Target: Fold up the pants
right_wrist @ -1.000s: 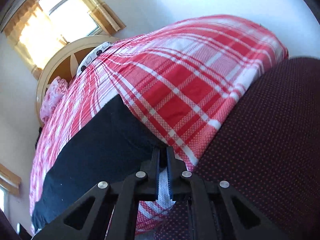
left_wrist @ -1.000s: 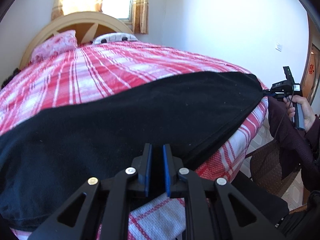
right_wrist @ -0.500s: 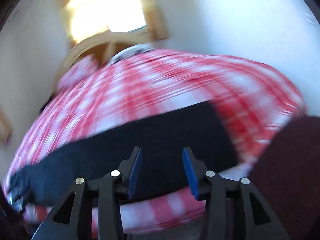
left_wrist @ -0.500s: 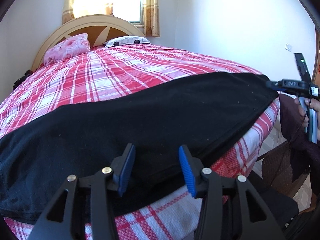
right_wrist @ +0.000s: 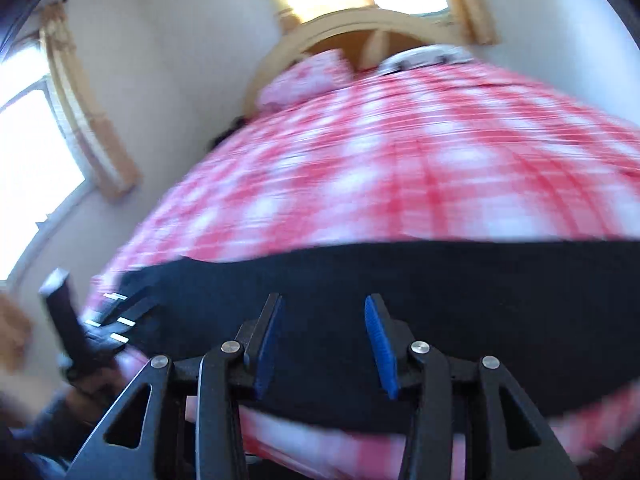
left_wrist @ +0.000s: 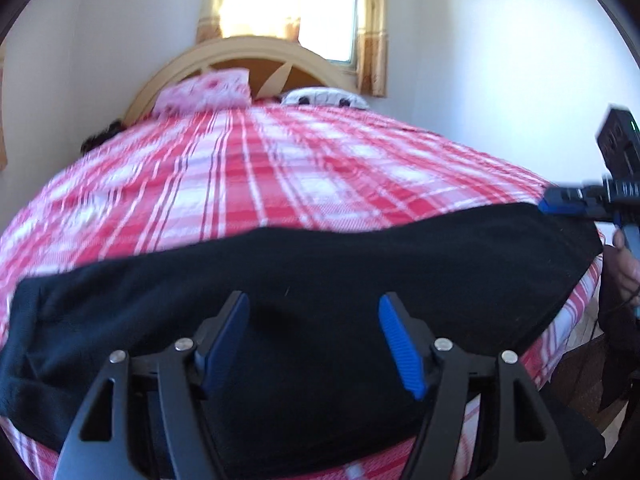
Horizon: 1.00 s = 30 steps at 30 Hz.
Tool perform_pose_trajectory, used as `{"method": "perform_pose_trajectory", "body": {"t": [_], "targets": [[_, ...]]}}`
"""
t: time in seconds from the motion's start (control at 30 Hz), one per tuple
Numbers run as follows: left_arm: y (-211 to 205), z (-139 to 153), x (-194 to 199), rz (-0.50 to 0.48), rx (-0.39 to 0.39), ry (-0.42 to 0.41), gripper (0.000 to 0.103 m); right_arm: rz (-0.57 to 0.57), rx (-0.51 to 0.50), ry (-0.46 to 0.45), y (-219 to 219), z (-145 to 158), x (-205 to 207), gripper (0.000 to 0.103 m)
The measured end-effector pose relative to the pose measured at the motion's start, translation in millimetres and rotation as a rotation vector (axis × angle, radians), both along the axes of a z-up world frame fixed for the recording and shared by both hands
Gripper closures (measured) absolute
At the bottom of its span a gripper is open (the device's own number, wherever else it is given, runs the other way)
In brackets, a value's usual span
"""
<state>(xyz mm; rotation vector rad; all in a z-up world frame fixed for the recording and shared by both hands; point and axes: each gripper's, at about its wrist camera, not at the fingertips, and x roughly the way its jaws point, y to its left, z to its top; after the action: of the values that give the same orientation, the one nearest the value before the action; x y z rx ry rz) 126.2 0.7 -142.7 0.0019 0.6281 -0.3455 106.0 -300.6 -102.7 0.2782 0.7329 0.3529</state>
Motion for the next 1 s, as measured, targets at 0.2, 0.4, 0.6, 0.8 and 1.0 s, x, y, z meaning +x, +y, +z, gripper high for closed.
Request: {"method": "perform_pose_trajectory", "body": {"t": [0.2, 0.4, 0.6, 0.8, 1.0], "targets": [[-3, -20, -12, -0.019, 0.049, -0.024, 0.032, 0.223, 0.155, 0.155, 99, -10, 101, 0.059], [2, -21, -14, -0.032, 0.019, -0.034, 0.031, 0.398, 0.248, 0.459, 167, -50, 176, 0.059], [4, -23, -15, -0.035, 0.007, -0.05, 0.031, 0.477, 0.181, 0.579, 212, -77, 201, 0.059], [3, -24, -16, -0.035, 0.004, -0.058, 0.031, 0.542, 0.4, 0.742, 224, -99, 213, 0.059], [2, -24, -19, -0.031, 0.007, -0.067, 0.031, 0.53, 0.511, 0.798, 233, -109, 216, 0.059]]}}
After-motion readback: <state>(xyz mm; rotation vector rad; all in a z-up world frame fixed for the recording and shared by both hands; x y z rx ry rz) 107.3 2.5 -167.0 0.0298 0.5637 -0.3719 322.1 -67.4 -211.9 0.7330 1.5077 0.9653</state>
